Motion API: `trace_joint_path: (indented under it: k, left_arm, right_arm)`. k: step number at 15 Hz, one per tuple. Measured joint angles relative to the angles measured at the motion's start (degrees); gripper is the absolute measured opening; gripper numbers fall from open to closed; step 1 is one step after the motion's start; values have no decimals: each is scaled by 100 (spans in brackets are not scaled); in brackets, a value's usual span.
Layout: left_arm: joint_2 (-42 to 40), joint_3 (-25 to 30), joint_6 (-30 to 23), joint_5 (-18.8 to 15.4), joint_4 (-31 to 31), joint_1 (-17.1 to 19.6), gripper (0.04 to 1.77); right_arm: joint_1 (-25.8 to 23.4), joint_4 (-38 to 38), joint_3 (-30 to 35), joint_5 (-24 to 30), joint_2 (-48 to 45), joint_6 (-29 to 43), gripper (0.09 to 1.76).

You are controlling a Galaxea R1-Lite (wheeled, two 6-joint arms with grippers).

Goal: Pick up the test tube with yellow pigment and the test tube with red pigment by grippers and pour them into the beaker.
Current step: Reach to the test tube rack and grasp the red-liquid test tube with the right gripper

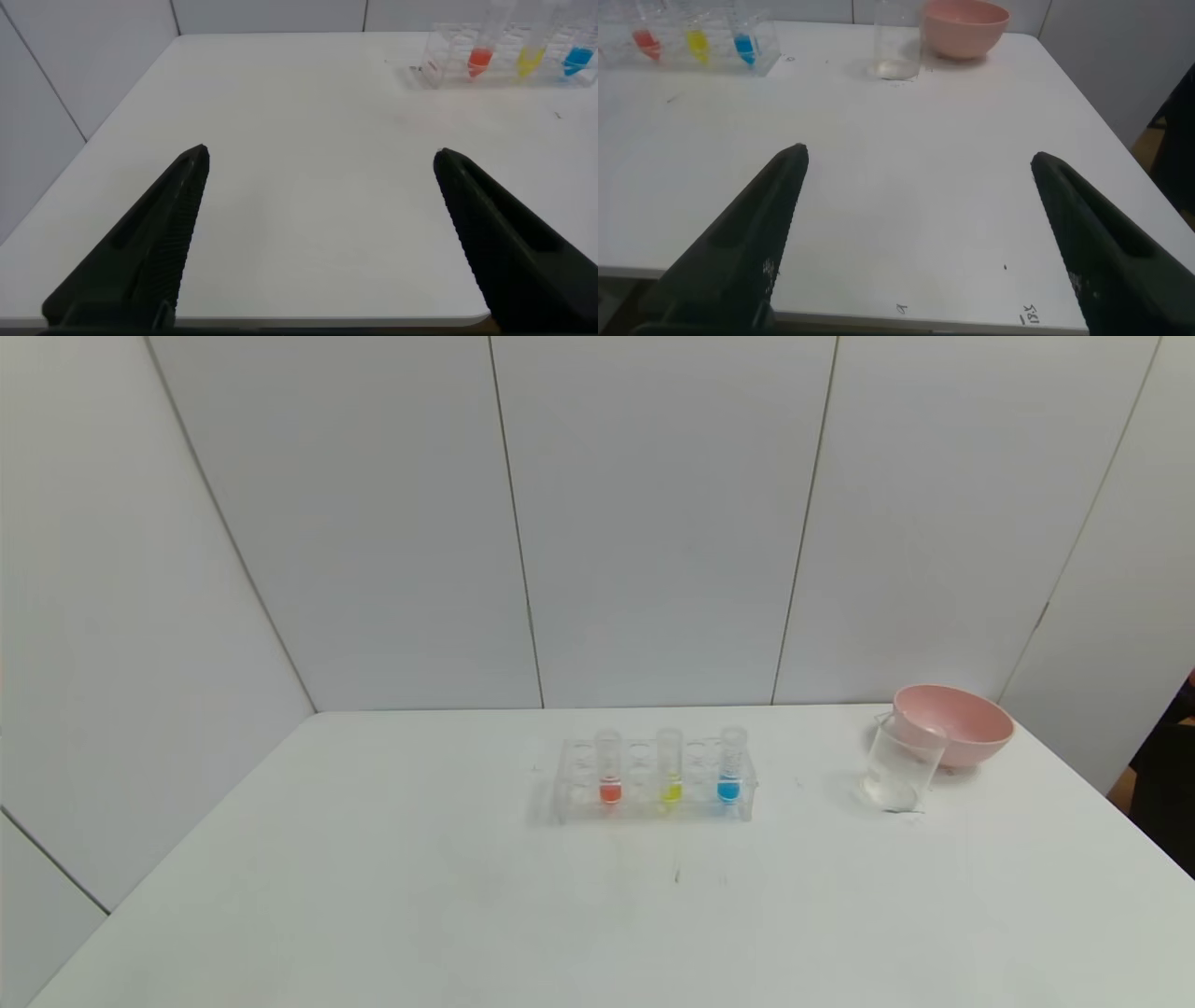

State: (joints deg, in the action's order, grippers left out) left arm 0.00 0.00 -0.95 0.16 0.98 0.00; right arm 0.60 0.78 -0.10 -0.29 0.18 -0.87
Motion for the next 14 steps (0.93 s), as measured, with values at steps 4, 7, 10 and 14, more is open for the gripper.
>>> trace_joint_path:
  k: [4,7,10,14]
  left_arm:
    - [0,0,0,-2,0,0,172]
    - [0,0,0,0,0,0,172]
    - [0,0,0,0,0,0,172]
    - [0,0,-2,0,0,0,172]
  right_arm:
    - [0,9,0,2,0,0,171]
    - [0,6,0,2,0,18,171]
    - [0,-13,0,0,0,33,171]
    - [-2,-38,-63,2,0,51,171]
